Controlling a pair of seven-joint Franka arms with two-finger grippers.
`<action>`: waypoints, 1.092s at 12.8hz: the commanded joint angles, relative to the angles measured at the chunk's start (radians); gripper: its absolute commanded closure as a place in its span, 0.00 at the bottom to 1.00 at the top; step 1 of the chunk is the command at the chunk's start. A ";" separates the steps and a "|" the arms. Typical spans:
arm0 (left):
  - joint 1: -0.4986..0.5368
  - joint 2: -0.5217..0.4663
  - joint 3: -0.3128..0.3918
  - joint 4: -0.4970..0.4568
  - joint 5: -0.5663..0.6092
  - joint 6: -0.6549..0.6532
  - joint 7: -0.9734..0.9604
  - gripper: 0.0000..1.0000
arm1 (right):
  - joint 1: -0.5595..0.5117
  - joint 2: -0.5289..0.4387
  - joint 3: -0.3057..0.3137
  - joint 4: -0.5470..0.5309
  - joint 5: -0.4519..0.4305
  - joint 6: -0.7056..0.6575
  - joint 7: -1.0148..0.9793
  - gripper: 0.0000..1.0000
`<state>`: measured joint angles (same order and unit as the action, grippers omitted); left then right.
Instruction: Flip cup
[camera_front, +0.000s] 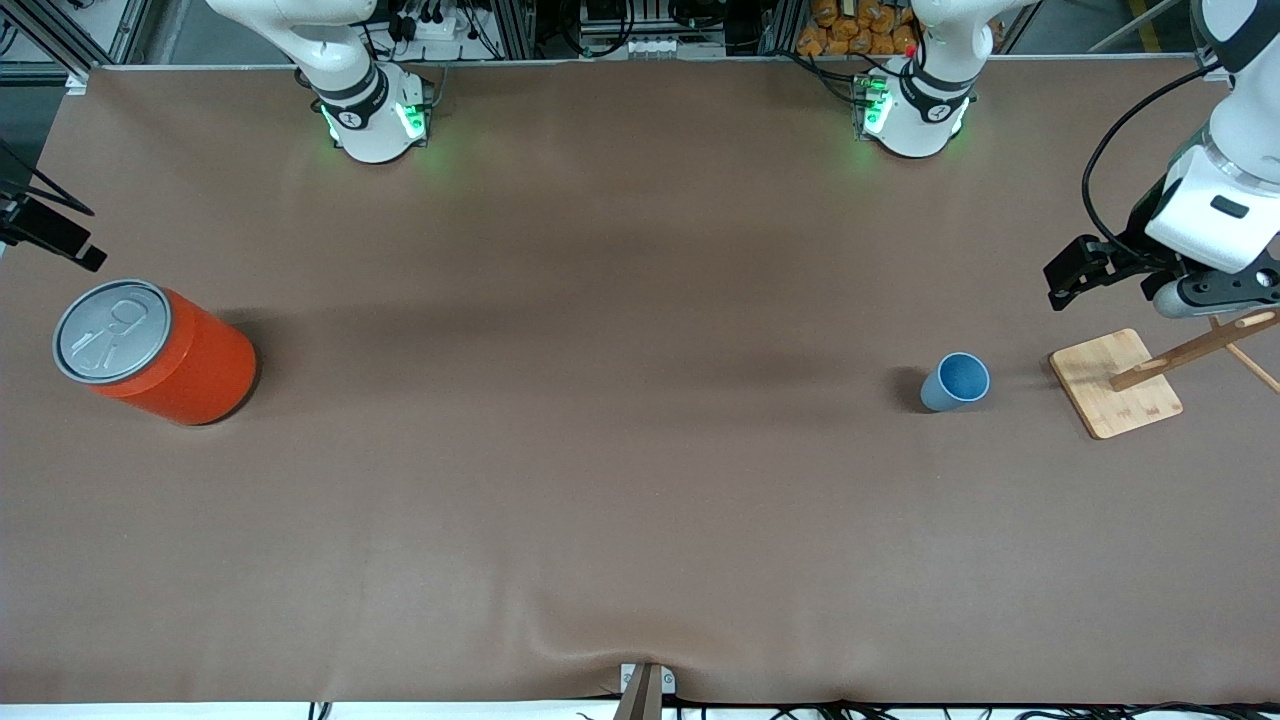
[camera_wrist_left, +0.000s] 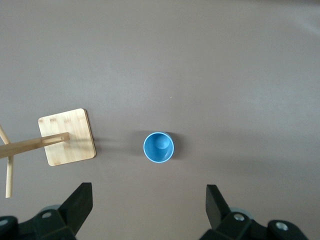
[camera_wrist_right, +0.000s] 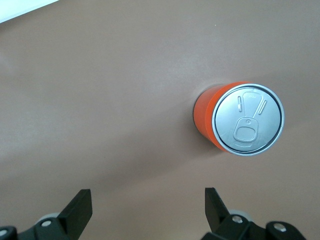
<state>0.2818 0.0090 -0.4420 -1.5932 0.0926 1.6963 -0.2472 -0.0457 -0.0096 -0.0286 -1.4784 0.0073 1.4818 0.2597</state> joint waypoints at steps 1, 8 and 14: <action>-0.206 0.002 0.210 0.030 0.024 -0.041 0.011 0.00 | -0.017 -0.007 0.013 -0.002 -0.003 -0.005 -0.008 0.00; -0.329 -0.044 0.382 0.021 -0.037 -0.152 0.032 0.00 | -0.017 -0.007 0.013 -0.002 0.000 -0.002 -0.008 0.00; -0.331 -0.058 0.390 0.030 -0.073 -0.178 0.034 0.00 | -0.017 -0.007 0.013 -0.002 0.000 -0.003 -0.008 0.00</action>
<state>-0.0340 -0.0412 -0.0692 -1.5720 0.0368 1.5367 -0.2282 -0.0457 -0.0096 -0.0284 -1.4784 0.0074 1.4814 0.2597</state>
